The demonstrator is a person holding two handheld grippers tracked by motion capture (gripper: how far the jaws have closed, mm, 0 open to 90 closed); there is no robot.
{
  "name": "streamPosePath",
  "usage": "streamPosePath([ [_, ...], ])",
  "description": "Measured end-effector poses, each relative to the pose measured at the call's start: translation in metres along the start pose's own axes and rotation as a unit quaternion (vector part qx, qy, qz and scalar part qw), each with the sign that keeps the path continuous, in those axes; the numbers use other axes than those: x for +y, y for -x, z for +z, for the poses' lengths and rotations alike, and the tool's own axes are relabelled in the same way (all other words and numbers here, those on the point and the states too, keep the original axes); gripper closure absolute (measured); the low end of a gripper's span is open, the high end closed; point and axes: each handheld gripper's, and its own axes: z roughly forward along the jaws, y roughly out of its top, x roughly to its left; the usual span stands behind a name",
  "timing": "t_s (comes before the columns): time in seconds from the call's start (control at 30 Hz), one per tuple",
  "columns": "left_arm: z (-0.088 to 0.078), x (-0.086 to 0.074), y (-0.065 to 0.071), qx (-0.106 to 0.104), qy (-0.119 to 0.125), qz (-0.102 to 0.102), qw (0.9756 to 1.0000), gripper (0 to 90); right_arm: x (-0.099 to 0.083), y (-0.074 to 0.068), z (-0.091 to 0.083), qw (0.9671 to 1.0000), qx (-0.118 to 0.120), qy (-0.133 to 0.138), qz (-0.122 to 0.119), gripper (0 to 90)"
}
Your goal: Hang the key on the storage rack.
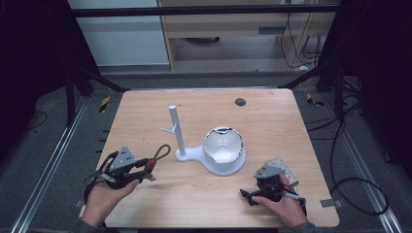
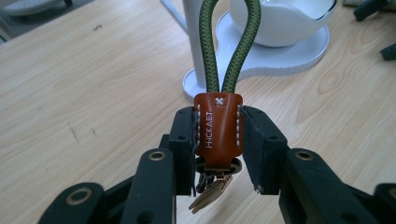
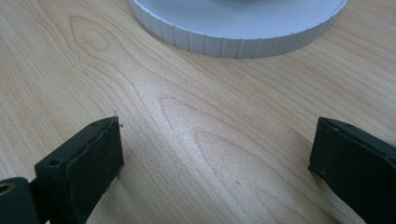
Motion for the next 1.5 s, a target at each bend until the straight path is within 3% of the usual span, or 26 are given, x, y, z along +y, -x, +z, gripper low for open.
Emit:
streamPosePath([
  [0.43, -0.006, 0.013, 0.017, -0.006, 0.041, 0.011, 0.9991, 65.6, 0.000, 0.000, 0.000, 1.0000, 0.000, 0.000, 0.000, 2.7],
  [0.73, -0.008, 0.016, 0.019, -0.006, 0.049, 0.013, 0.9987, 65.6, 0.000, 0.000, 0.000, 1.0000, 0.000, 0.000, 0.000, 2.7],
  [1.03, -0.012, 0.020, 0.019, 0.002, 0.075, 0.006, 0.9972, 65.6, 0.000, 0.000, 0.000, 1.0000, 0.000, 0.000, 0.000, 2.7],
  [1.3, -0.012, 0.029, 0.018, 0.011, 0.101, -0.003, 0.9949, 65.6, 0.000, 0.000, 0.000, 1.0000, 0.000, 0.000, 0.000, 2.7],
  [1.5, -0.010, 0.037, 0.018, 0.013, 0.105, -0.003, 0.9944, 65.6, 0.000, 0.000, 0.000, 1.0000, 0.000, 0.000, 0.000, 2.7],
])
